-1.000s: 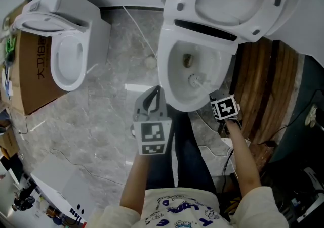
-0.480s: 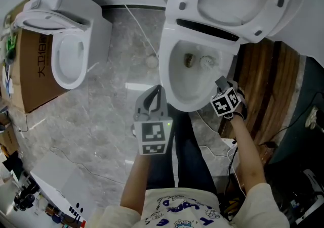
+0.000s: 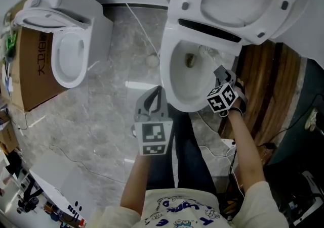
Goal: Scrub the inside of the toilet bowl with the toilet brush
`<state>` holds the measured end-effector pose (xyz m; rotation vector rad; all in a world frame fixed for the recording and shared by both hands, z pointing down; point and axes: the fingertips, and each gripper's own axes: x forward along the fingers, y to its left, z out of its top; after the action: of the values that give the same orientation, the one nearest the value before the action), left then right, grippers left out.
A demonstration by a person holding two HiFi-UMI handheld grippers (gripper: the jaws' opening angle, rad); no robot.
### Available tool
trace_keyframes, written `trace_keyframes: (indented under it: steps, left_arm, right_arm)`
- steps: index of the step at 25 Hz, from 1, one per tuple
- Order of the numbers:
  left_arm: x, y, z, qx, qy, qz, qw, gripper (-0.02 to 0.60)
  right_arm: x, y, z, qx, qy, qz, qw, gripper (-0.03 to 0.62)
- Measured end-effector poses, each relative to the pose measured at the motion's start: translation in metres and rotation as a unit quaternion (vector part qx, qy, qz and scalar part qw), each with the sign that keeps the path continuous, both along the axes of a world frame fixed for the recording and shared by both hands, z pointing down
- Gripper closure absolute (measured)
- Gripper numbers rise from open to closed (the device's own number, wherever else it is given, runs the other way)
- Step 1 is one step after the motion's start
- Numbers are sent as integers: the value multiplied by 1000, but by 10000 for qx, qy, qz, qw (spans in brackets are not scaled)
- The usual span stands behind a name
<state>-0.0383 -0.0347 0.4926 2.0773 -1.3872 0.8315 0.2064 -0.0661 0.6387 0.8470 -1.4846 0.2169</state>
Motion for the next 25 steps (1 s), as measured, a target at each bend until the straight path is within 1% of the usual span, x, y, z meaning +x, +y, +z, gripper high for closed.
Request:
trace_keyframes:
  steps: [2, 4, 7, 9, 14, 18, 22, 25]
  left_arm:
    - [0, -1, 0, 6, 3, -2, 10000, 580]
    - [-1, -1, 1, 9, 7, -9, 10000, 580]
    - [-3, -2, 2, 15, -1, -26, 10000, 580]
    - [-5, -2, 2, 16, -9, -39, 10000, 580]
    - [-9, 0, 3, -5, -31, -34, 10000, 580]
    - [-14, 2, 6, -46, -52, -56, 10000, 580]
    - [-17, 2, 9, -55, -54, -99, 9999, 580]
    - [-15, 1, 11, -42, -28, -92, 9999, 580]
  right_arm:
    - [-10, -3, 2, 57, -162, 219, 9996, 425]
    - [-20, -5, 5, 97, -398, 547, 9977, 425]
    - [-35, -10, 11, 126, -851, 1093, 9903, 425]
    - [-47, -13, 15, 83, -1128, 1309, 9849, 425]
    - [-70, -19, 30, -25, -1443, 1379, 9799, 427]
    - [-86, -15, 39, -246, -1676, 1367, 9760, 426]
    - [-90, -7, 43, -386, -1840, 1494, 9707, 425]
    - [-89, 0, 42, -554, -2055, 1639, 9632, 425]
